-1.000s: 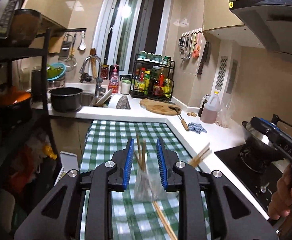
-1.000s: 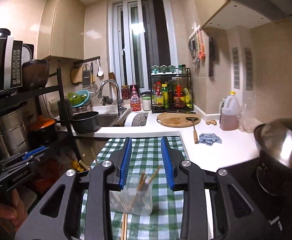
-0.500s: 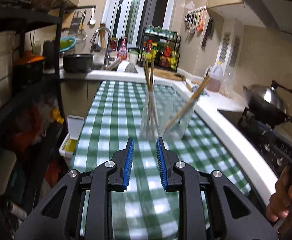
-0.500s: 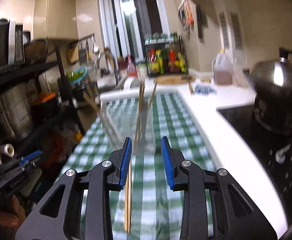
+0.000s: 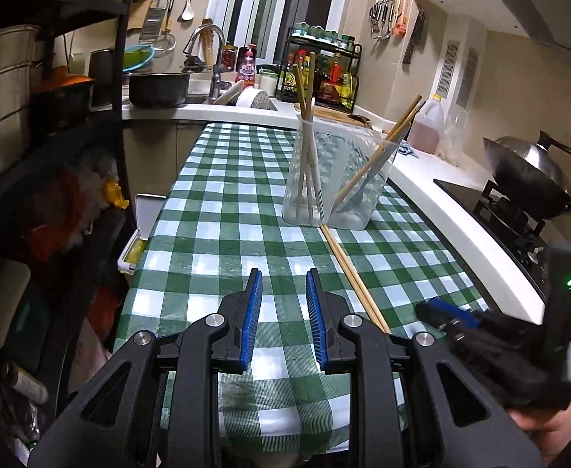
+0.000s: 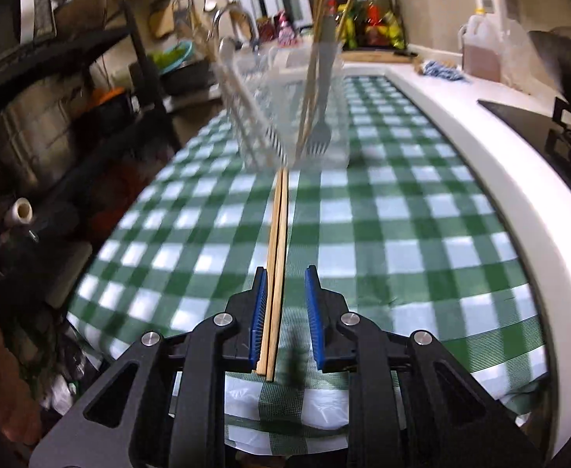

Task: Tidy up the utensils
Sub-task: 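Move both open tools down to the last bamboo chopsticks on the cloth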

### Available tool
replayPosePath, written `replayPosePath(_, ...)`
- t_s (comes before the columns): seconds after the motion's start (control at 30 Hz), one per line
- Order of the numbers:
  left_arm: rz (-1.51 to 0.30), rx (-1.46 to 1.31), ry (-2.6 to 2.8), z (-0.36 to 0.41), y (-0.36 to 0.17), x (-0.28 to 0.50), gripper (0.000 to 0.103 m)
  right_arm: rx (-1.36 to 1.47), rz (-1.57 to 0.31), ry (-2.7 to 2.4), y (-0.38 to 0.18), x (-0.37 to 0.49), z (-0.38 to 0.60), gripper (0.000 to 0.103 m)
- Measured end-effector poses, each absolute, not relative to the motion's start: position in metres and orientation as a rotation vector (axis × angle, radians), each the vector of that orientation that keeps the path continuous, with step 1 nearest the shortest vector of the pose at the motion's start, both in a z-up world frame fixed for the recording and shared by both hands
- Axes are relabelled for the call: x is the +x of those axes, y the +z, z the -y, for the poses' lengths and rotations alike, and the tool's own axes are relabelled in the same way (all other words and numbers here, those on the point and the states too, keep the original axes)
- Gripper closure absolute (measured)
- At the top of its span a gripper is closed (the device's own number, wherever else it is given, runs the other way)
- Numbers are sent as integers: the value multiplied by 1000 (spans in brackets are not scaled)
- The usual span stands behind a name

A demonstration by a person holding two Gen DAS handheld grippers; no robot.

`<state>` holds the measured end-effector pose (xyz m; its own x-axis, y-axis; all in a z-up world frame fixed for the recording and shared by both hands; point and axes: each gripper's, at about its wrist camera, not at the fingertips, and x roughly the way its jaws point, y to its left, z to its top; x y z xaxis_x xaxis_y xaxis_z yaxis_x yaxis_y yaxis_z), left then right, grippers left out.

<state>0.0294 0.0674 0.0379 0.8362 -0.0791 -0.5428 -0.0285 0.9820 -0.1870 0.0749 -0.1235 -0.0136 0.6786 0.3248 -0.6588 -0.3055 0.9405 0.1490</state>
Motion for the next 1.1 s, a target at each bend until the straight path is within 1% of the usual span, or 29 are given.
replayPosePath(0.27,-602,-200,-28,-67,28,29,80,-13,-824,346,-44,82,116,82)
replayPosePath(0.7,-601,-206,-35,-66,25,27,80,-57,-823,353,-46,78,109,81)
replayPosePath(0.77,-598,-210,-31,-68,25,26,80,-75,-814,345,-47,77,105,79)
replayPosePath(1.1,-601,-229,-10,-79,23,26,80,-118,-806,388,-48,77,67,79)
